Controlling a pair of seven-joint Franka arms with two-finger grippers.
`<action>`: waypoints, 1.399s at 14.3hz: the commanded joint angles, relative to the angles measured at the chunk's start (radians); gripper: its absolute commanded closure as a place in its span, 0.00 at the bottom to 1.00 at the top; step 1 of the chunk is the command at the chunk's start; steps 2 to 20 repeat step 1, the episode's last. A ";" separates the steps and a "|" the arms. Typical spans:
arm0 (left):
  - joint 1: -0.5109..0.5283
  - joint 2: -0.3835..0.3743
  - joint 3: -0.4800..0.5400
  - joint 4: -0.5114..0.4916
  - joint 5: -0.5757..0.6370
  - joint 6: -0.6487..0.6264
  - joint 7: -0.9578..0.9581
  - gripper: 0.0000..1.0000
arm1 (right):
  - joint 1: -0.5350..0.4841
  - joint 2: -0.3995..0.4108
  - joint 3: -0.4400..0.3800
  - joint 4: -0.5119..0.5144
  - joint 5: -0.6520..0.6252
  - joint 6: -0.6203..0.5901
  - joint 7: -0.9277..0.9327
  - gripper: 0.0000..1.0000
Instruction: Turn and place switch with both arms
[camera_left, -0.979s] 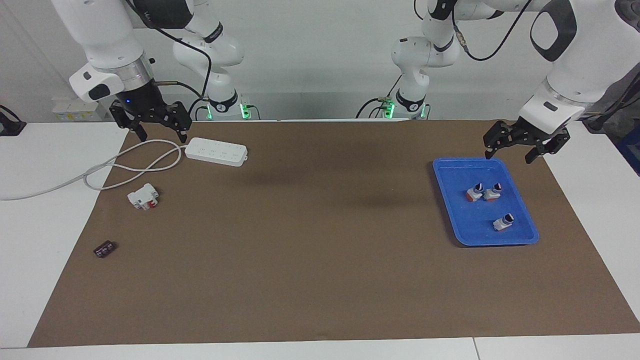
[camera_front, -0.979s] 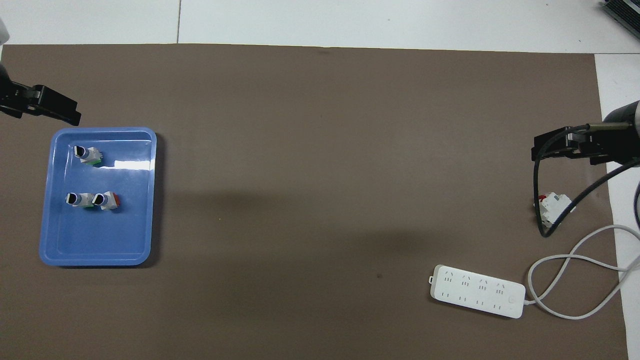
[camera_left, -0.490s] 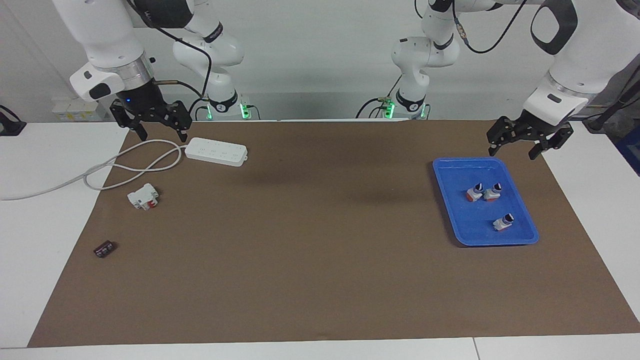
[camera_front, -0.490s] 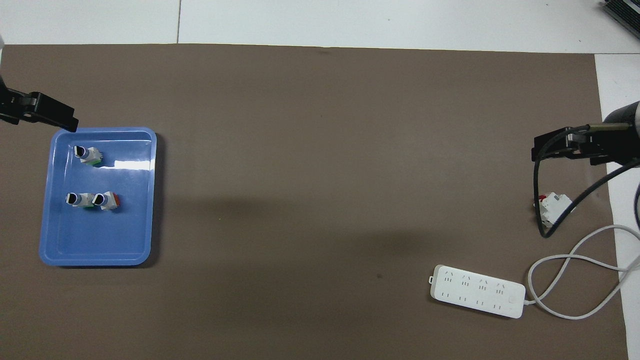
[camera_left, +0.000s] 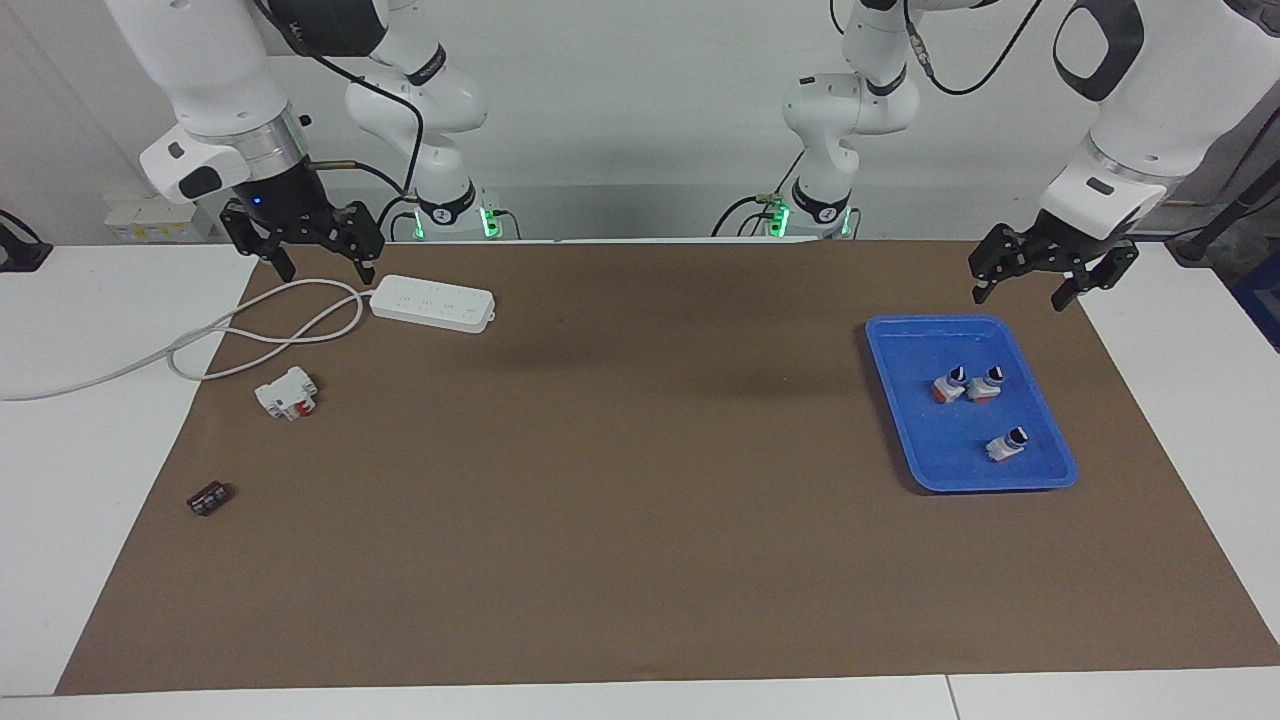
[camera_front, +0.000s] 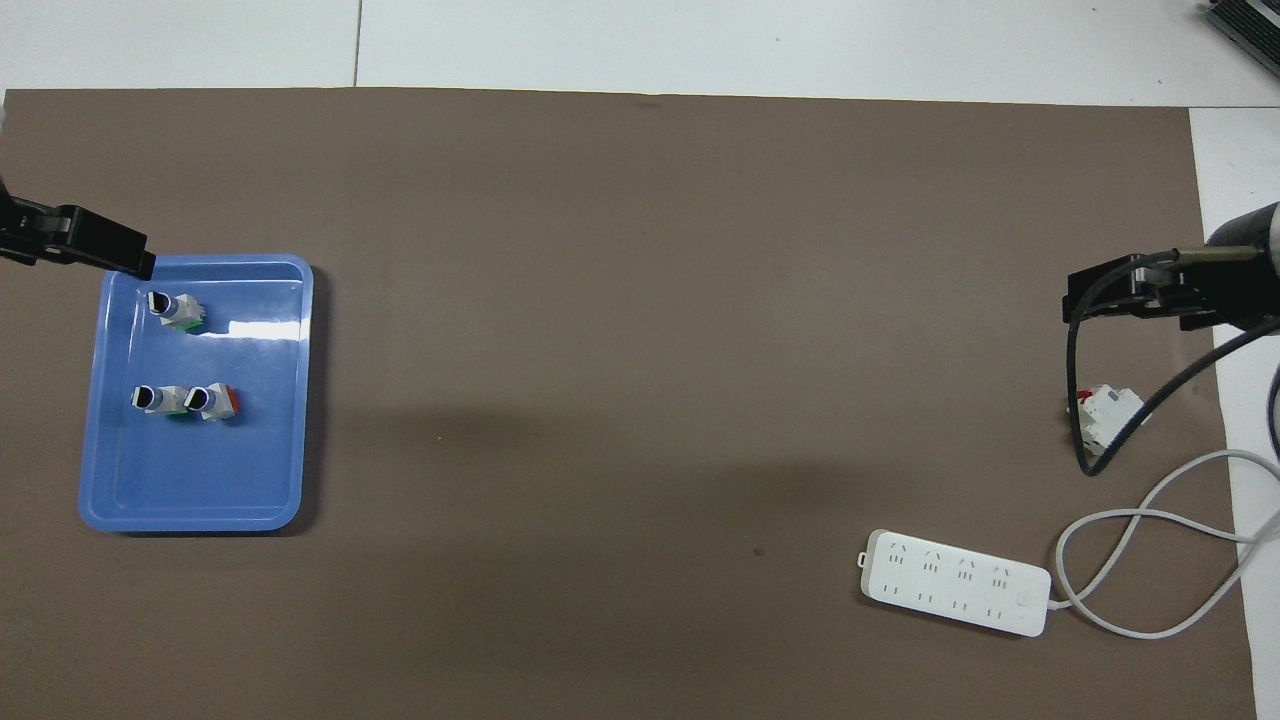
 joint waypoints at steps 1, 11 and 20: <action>-0.001 -0.034 -0.001 -0.048 0.016 0.031 -0.003 0.00 | -0.002 -0.028 0.004 -0.036 0.003 0.021 0.018 0.00; -0.001 -0.034 -0.001 -0.048 0.016 0.031 -0.003 0.00 | -0.002 -0.028 0.004 -0.036 0.003 0.021 0.018 0.00; -0.001 -0.034 -0.001 -0.048 0.016 0.031 -0.003 0.00 | -0.002 -0.028 0.004 -0.036 0.003 0.021 0.018 0.00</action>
